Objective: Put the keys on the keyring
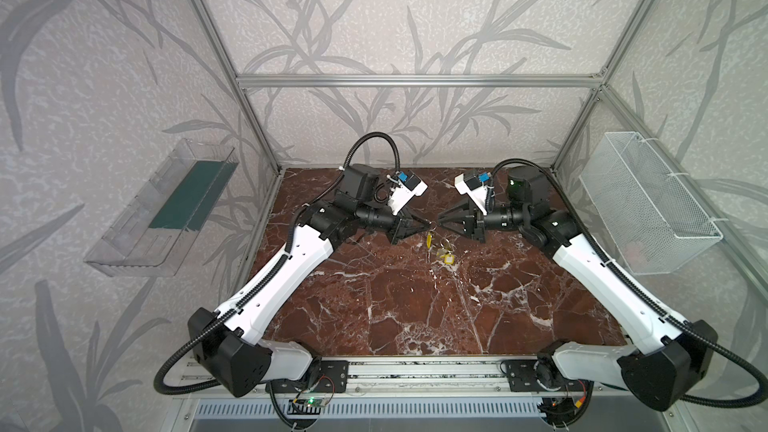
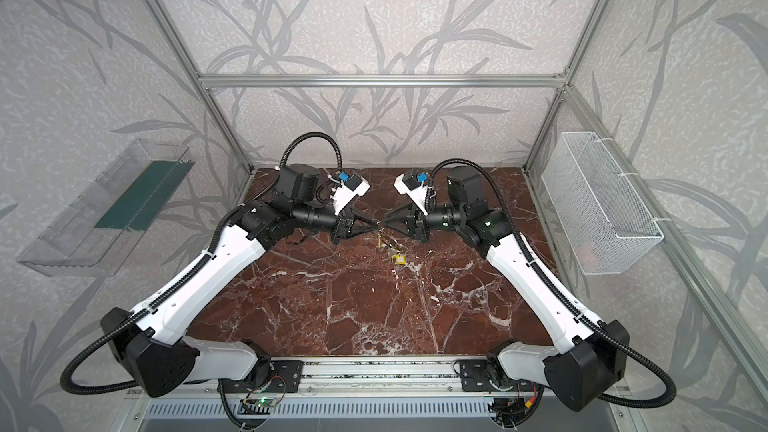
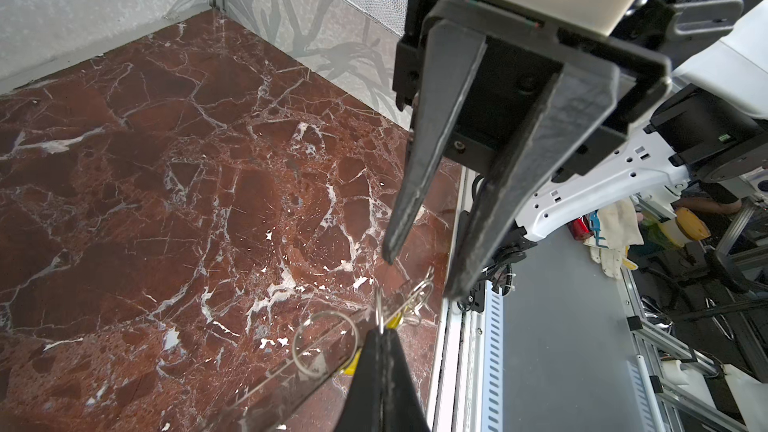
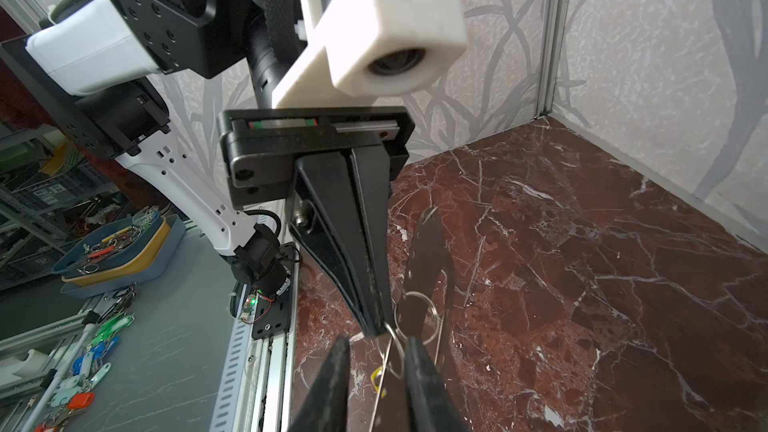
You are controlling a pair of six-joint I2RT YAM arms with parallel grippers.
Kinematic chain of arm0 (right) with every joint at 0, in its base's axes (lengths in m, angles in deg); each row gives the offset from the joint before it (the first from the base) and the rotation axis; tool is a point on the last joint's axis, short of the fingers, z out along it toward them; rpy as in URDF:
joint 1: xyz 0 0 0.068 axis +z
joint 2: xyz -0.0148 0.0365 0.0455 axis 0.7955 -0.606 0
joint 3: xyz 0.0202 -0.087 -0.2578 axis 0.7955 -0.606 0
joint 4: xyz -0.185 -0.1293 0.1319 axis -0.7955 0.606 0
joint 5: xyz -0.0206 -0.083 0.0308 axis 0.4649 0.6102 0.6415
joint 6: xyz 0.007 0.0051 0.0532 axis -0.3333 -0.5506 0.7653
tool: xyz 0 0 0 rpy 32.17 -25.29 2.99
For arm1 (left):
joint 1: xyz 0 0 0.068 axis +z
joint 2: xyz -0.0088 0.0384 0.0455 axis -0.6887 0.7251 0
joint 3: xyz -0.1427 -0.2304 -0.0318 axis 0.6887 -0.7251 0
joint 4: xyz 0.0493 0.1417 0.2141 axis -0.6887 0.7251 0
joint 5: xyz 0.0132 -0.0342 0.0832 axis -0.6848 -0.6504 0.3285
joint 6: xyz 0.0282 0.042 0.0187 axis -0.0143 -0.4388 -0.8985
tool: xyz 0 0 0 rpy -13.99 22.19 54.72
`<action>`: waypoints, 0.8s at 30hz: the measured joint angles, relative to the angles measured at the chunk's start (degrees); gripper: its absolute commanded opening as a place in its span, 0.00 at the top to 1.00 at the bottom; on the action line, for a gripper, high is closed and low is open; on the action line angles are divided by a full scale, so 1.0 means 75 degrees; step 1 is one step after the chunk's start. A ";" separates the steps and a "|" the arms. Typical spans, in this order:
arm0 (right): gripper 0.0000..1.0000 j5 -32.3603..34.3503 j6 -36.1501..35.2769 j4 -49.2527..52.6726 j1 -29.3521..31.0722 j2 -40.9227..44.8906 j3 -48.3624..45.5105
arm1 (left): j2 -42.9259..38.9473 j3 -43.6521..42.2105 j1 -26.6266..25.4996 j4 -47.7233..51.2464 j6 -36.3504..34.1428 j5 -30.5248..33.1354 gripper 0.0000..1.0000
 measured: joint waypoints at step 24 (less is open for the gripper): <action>0.86 -0.0297 -0.0108 0.0154 0.0195 -0.0315 0.0009 | -0.0009 0.0000 -0.0064 0.0000 0.0020 -0.0122 1.00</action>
